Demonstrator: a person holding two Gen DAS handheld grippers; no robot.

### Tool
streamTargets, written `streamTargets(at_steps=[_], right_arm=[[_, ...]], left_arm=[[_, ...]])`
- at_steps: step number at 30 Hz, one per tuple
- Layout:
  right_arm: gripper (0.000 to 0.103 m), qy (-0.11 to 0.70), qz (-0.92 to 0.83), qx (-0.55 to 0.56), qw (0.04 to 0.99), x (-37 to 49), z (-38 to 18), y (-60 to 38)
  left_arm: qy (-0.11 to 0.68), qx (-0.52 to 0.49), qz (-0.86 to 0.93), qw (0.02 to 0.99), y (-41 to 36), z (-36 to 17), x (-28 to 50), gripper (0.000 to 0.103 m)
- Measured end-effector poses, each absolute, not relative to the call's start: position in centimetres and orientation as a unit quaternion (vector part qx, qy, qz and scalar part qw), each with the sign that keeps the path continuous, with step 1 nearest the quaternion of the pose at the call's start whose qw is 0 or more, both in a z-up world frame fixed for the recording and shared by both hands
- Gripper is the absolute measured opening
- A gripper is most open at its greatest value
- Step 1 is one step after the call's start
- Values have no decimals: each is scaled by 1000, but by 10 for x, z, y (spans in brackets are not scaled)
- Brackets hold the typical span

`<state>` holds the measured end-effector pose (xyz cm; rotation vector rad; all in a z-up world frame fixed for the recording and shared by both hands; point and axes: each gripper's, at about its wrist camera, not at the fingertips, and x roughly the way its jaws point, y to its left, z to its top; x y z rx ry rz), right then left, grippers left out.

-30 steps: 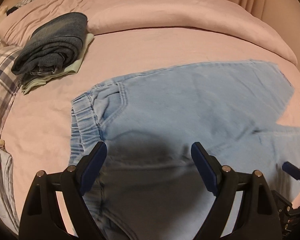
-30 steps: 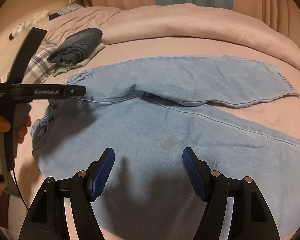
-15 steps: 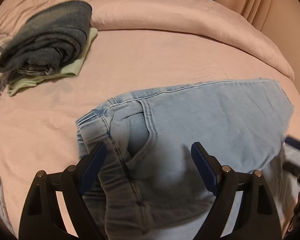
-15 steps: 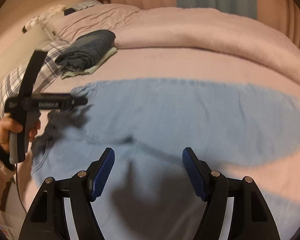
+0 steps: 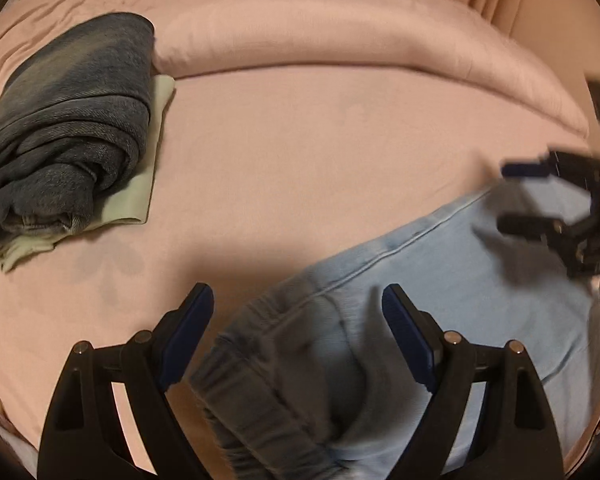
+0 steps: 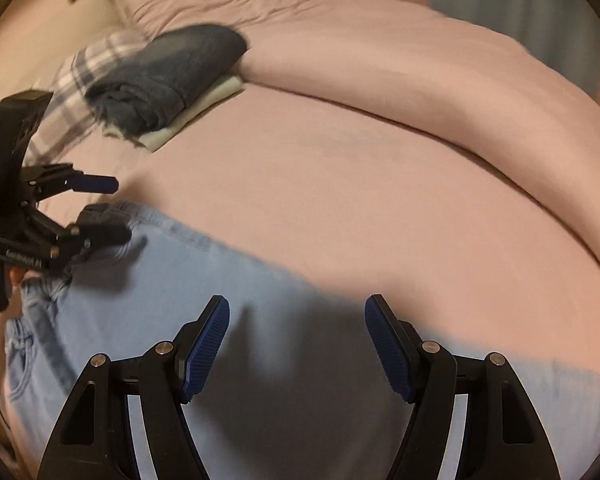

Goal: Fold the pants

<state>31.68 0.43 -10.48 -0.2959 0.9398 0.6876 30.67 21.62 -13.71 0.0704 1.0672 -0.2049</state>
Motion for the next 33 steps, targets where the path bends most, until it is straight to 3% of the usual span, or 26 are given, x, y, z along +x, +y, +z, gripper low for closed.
streamTargets(at_steps=[4,5,6,9,11,12,14,25,33], right_arm=[[68,477,358,-199,778,338,-122,35],[61,493,368,-200,763,340,-126,38],[60,498,376,-207,753,338,-128,40],[42,497,387,-246,737,322,-128,46],[18,489,375,-285,734,311,-126,49],[12,483,363,-302,737,307,-124,50],[8,480,349,-320,739,305,-121,53],[6,414,291,-313,804,267,-91,52],[6,323,292,-280,856,162,-27,9]], left_arm=[[535,45,-132,833,225,-146,303,83],[541,50,-139,828,228,-148,301,81],[548,54,-145,822,230,-152,300,73],[544,53,-156,823,235,-151,300,56],[537,52,-155,827,235,-146,301,39],[534,54,-149,830,234,-144,302,30],[535,55,-141,831,231,-142,305,29],[474,62,-108,872,228,-109,263,24],[373,193,-124,899,206,-52,173,23]])
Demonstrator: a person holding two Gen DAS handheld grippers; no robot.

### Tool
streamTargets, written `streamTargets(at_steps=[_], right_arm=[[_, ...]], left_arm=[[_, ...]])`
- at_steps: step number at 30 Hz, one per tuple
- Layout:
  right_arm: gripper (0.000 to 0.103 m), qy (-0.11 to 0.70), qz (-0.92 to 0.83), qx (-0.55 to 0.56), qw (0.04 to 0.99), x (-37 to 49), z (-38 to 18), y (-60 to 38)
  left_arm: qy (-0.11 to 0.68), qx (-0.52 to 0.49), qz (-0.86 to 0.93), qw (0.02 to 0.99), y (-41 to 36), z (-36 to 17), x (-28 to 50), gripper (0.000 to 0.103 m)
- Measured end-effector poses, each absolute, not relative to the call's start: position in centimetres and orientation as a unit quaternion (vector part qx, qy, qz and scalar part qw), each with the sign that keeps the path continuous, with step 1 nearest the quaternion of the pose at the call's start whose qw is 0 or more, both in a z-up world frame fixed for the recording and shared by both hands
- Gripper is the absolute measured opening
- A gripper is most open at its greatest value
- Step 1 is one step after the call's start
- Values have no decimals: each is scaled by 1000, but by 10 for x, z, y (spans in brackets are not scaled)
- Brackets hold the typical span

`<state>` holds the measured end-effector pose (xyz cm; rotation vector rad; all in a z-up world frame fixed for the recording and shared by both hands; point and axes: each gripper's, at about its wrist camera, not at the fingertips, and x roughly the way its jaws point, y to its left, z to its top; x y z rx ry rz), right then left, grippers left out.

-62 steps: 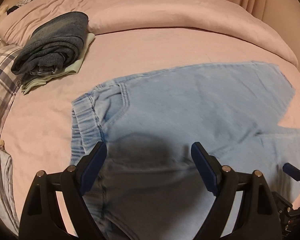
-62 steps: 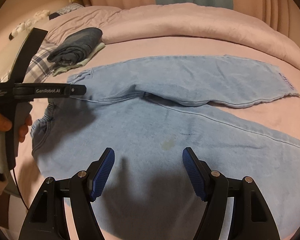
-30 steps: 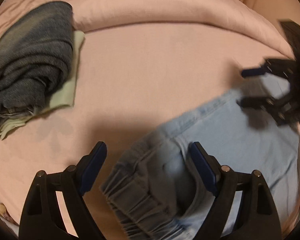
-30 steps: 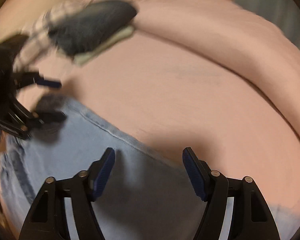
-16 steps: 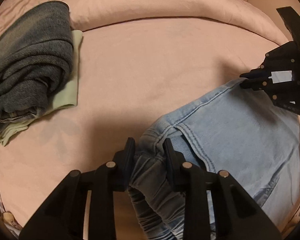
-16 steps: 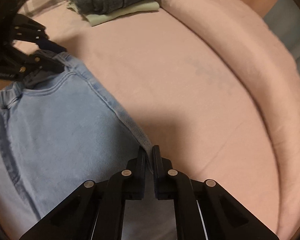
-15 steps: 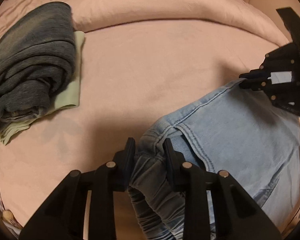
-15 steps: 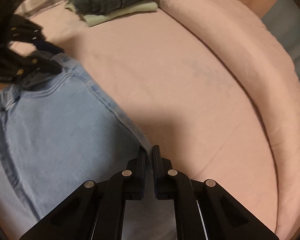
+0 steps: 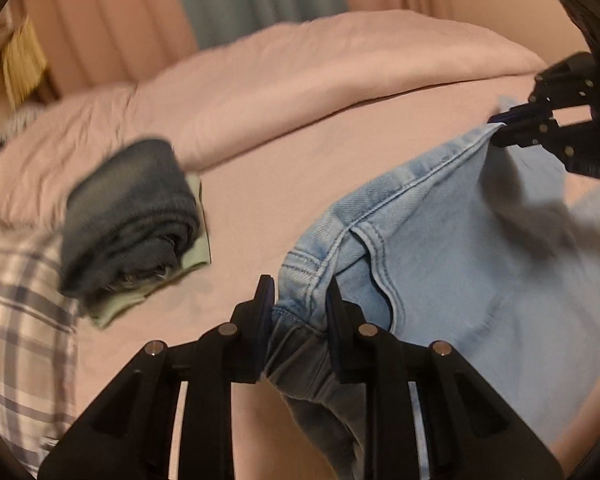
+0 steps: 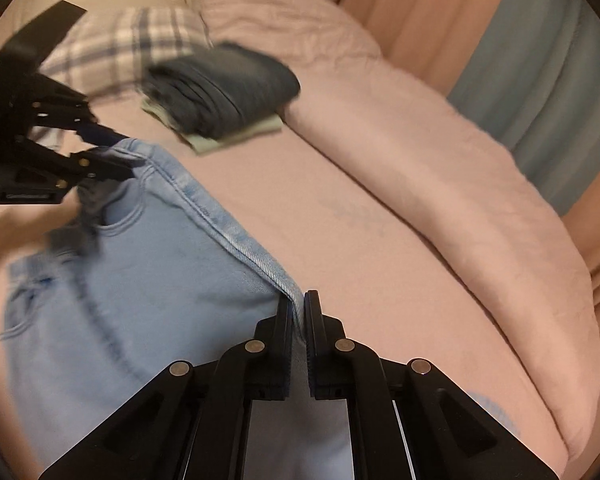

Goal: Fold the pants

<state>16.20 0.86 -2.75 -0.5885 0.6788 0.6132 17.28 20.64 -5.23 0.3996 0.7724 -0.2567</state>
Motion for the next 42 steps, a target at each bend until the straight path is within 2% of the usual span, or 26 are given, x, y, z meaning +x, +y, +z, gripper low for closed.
streamTargets(at_steps=[5,13,16,22,27,29,30,31,32,33,34,35,37,39,40,42], right_arm=[[6,310,306,-255,863,89,-25,-18],[6,349,327,-266,837,4,-91,-21],[6,354,323,-275,833,-11,-105,-21],[6,331,308,-271,850,-19,-91,-29],[6,349,298,-322,828,-35,-138,-10],[11,363,295,-301,831,-29,-142,-11],[11,373,295,-281,834,-25,-139,-15],[15,384,296,-263,834,-19,-135,-19],[25,399,303,-233,834,-13,-128,-27],[30,410,313,-202,833,-13,-122,-38],[38,421,330,-160,830,-10,-114,-49],[41,423,346,-118,829,-8,-103,-63],[43,413,362,-43,835,-2,-83,-92],[51,399,338,21,852,15,-66,-127],[58,397,304,43,865,32,-61,-144],[60,405,226,49,885,67,-59,-164]], left_arm=[[325,263,-137,898,183,-55,100,23],[309,375,-158,860,159,-118,14,23],[297,409,-151,850,153,-127,0,23],[276,420,-161,849,160,-130,-8,24],[266,470,-159,827,153,-163,-22,27],[274,469,-159,825,152,-160,-25,30],[283,464,-160,824,153,-156,-25,38],[293,458,-160,824,154,-152,-25,48],[303,445,-161,828,157,-146,-25,52],[313,424,-167,833,161,-137,-27,56],[317,401,-172,842,163,-127,-31,56],[317,385,-176,849,165,-120,-33,57],[314,337,-190,867,165,-103,-40,67],[308,289,-202,884,160,-90,-38,71],[309,271,-209,887,153,-88,-35,71],[310,239,-227,892,131,-87,-26,70]])
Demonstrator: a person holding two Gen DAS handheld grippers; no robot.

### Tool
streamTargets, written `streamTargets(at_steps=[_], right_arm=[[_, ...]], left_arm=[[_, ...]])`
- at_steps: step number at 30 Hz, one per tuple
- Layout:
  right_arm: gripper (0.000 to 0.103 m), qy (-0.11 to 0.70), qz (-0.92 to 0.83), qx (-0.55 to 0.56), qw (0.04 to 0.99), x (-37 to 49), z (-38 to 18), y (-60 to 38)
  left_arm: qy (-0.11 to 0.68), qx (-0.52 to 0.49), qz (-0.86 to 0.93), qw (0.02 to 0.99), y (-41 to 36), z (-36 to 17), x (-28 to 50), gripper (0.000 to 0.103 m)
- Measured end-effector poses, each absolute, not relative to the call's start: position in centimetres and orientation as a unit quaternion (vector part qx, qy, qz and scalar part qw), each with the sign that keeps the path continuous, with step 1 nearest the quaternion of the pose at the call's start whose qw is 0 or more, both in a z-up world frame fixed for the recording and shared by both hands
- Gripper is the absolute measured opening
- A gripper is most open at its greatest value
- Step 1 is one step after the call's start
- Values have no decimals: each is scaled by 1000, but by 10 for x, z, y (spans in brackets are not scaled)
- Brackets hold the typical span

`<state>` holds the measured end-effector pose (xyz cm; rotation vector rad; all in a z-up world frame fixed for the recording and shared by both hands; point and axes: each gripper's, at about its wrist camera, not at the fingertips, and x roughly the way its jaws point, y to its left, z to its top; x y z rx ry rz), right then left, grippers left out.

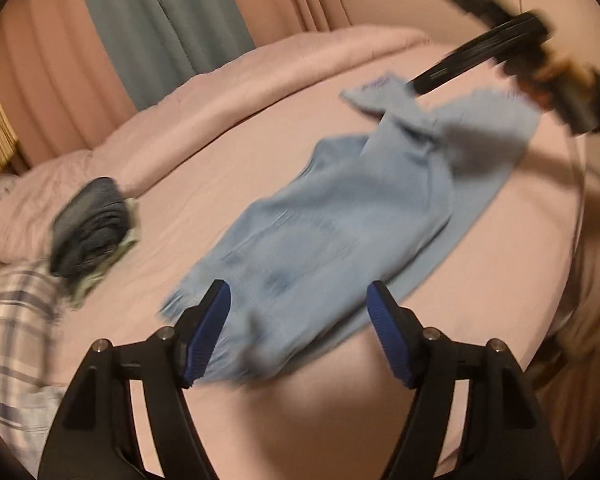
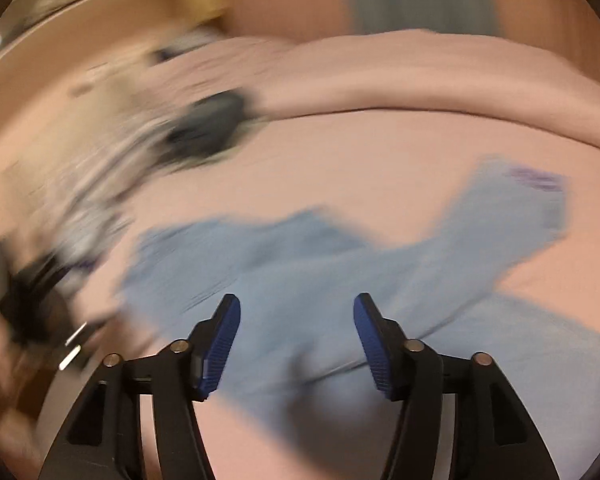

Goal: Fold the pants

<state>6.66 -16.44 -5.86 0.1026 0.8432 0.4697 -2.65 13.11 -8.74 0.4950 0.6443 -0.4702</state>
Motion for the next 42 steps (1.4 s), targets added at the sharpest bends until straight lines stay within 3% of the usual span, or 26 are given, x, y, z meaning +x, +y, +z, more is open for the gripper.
streamTargets(at_steps=[7,10,14,15,16,17,19,20,24,34,38,42], right_arm=[[60,484,42,-10,874,209,-96,-172],[60,517,3,31,856,237,-118,-184],[60,527,-25,35,849,253,-136,-192],[60,524,-26,27,851,254,-138,-193],[50,518,-28,17,855,256,-138,-194],[32,516,-35,8,856,257,-138,-193],[12,515,-31,6,857,259,-135,-193],[9,513,-31,13,858,260,-134,-195],[8,466,-6,117,877,243,-116,-225],[8,277,15,357,892,92,-75,-359],[8,271,-13,391,880,35,-101,-388],[8,327,-20,443,834,23,-157,-408]], left_arm=[[312,133,-323,884,30,-98,7,69],[338,110,-358,863,-16,-110,21,69],[358,166,-369,842,-60,-128,27,66],[366,182,-366,836,-68,-133,29,61],[373,189,-364,833,-73,-136,31,54],[381,192,-358,830,-77,-140,35,50],[396,192,-345,829,-82,-145,42,30],[405,192,-332,830,-85,-149,46,26],[404,188,-315,838,-91,-150,49,14],[395,157,-306,852,-87,-129,45,6],[388,144,-307,857,-78,-118,45,6],[391,150,-310,853,-84,-119,46,7]])
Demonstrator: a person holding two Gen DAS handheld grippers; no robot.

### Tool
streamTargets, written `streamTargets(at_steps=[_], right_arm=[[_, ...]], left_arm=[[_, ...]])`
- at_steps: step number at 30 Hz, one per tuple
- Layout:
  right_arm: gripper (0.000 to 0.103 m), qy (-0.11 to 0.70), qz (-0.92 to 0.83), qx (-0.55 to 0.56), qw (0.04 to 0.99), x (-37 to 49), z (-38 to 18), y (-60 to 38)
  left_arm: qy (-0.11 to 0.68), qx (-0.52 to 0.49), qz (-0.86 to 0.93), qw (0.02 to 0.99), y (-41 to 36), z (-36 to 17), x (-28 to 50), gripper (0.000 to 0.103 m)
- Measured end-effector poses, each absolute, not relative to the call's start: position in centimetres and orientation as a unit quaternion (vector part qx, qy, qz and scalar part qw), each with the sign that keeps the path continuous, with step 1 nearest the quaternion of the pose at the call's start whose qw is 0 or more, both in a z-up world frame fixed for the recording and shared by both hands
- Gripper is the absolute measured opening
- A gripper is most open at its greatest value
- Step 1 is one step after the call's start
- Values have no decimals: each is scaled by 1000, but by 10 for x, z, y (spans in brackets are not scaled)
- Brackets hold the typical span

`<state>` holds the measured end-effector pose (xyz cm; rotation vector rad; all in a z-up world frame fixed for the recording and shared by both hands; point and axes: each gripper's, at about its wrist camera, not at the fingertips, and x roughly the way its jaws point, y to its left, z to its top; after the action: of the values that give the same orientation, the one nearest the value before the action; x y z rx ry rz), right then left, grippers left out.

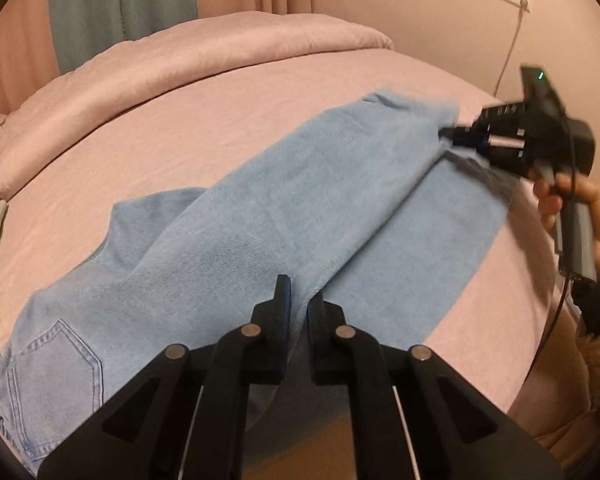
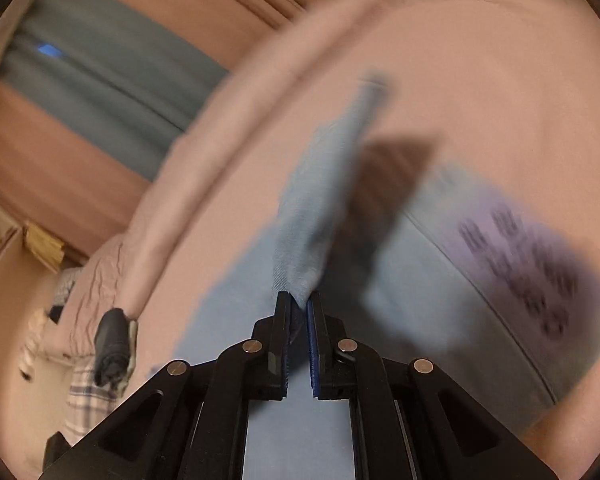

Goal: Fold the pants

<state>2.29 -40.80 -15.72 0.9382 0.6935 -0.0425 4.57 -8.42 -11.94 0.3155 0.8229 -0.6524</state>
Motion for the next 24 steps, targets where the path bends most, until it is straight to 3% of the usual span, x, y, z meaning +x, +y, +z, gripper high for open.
streamTargets(at_steps=[4,17,24], right_arm=[[8,323,10,491,809,11,-186,-422],[21,336,-21,483,808,23,-176,-440],[37,331,-69,482,808,40,-167,-437]], left_arm=[[390,173,-315,848,-81,-123,40,7],[393,222,-321,832,-75,-138,35,8],[404,214,-322,829,-75,-139,39,9]])
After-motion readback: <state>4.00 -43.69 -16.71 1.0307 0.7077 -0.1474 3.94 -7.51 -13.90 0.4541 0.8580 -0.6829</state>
